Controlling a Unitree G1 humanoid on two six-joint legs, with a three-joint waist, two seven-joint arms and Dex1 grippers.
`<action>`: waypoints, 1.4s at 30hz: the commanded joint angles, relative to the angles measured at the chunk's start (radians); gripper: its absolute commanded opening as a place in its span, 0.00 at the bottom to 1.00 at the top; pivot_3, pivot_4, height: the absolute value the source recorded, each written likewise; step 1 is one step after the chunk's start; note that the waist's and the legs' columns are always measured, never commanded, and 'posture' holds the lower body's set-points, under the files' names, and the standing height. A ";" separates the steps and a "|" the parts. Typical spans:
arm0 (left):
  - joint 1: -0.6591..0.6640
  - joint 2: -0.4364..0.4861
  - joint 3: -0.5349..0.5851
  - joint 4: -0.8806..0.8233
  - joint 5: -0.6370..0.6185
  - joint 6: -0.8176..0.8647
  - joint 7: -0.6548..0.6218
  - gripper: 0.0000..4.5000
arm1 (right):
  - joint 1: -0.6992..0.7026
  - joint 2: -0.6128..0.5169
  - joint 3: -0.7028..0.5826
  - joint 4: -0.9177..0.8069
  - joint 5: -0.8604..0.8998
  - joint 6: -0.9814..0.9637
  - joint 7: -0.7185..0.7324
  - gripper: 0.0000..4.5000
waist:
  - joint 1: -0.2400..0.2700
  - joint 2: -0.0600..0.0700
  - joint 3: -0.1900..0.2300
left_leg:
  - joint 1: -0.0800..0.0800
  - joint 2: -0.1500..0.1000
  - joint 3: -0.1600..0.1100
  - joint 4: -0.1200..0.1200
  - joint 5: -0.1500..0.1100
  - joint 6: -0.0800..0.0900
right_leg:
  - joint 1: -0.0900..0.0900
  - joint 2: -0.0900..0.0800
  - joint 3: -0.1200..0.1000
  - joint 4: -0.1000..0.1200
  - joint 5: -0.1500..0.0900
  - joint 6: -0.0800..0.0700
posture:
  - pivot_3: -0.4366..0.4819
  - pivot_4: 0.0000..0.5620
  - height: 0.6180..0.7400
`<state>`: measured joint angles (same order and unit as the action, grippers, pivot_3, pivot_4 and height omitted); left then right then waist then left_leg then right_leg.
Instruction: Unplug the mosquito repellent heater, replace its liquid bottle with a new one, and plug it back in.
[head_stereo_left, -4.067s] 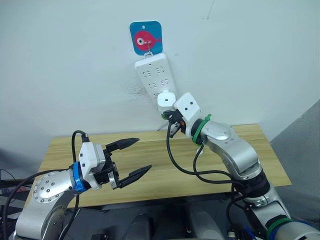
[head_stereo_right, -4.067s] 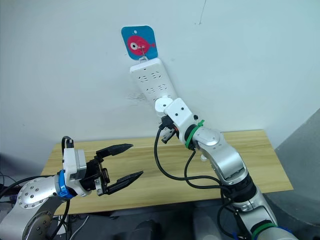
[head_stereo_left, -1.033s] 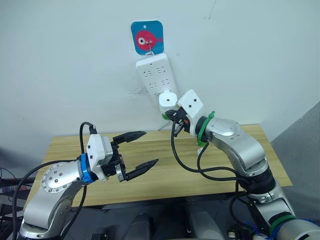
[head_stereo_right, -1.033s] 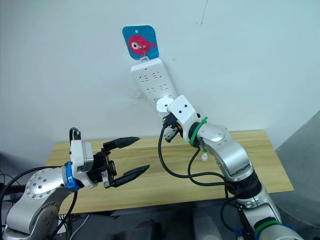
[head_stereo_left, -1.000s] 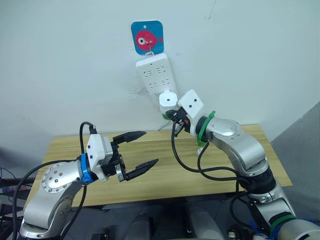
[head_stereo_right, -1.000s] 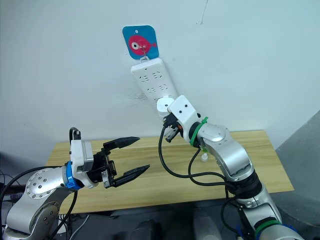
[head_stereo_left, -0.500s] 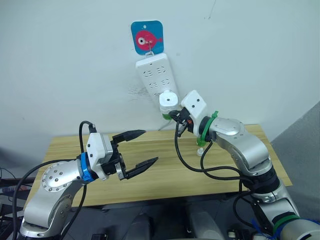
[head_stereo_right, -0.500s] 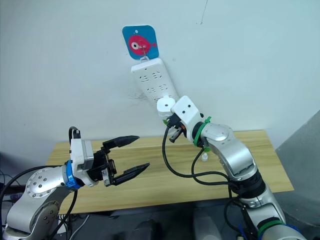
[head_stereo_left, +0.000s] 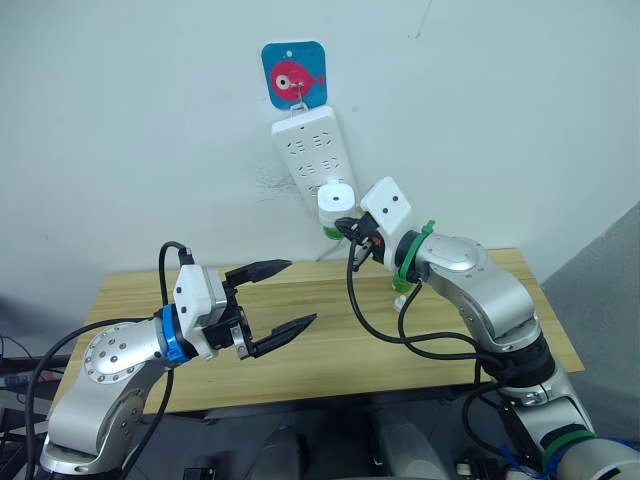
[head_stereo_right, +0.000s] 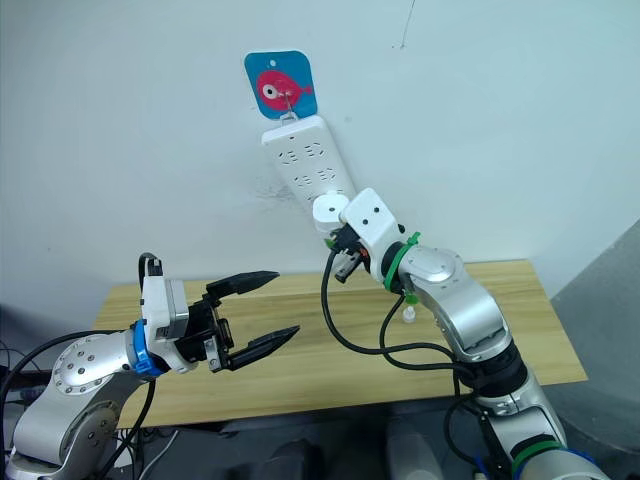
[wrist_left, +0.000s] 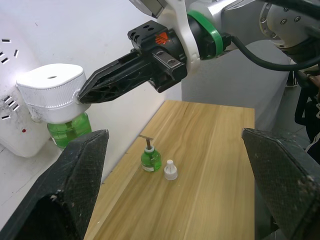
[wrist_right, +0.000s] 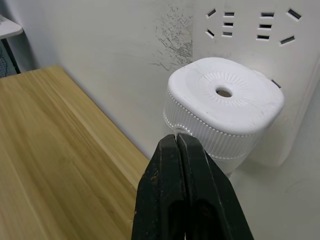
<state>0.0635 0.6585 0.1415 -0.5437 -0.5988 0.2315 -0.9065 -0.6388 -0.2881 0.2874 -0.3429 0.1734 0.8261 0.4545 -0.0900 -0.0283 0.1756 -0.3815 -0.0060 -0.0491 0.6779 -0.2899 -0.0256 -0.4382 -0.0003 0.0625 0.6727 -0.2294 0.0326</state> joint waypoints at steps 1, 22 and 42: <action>-0.006 -0.005 0.000 -0.012 0.001 -0.013 0.001 1.00 | -0.031 -0.002 -0.036 0.012 -0.052 -0.055 -0.052 0.01 | 0.000 0.000 0.000 | 0.000 0.000 0.000 0.000 0.000 0.000 | 0.000 0.000 0.000 0.000 0.000 0.000 | 0.39 0.26 1.00; -0.021 -0.006 0.029 0.054 0.011 0.020 0.033 1.00 | 0.042 -0.163 -0.095 -0.245 0.133 0.063 0.119 0.01 | 0.001 0.000 0.000 | 0.000 0.000 -0.001 0.000 0.000 0.000 | 0.000 0.000 -0.001 0.000 0.000 0.000 | 0.40 0.22 1.00; 0.074 0.251 0.206 0.205 0.190 0.026 -0.011 1.00 | 0.367 -0.636 -0.488 -0.275 0.236 -0.168 0.463 0.99 | 0.018 -0.005 -0.039 | 0.001 0.000 0.001 -0.001 0.000 0.000 | 0.001 -0.001 -0.001 -0.001 0.000 0.000 | 0.51 0.05 1.00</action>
<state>0.1327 0.8959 0.3068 -0.3211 -0.4333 0.2937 -0.9159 -0.2759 -0.9070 -0.1491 -0.6171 0.3871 0.6927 0.8887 -0.0718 -0.0332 0.1364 -0.3785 -0.0061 -0.0480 0.6770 -0.2902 -0.0251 -0.4343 -0.0010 0.0620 0.6709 -0.2296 0.0331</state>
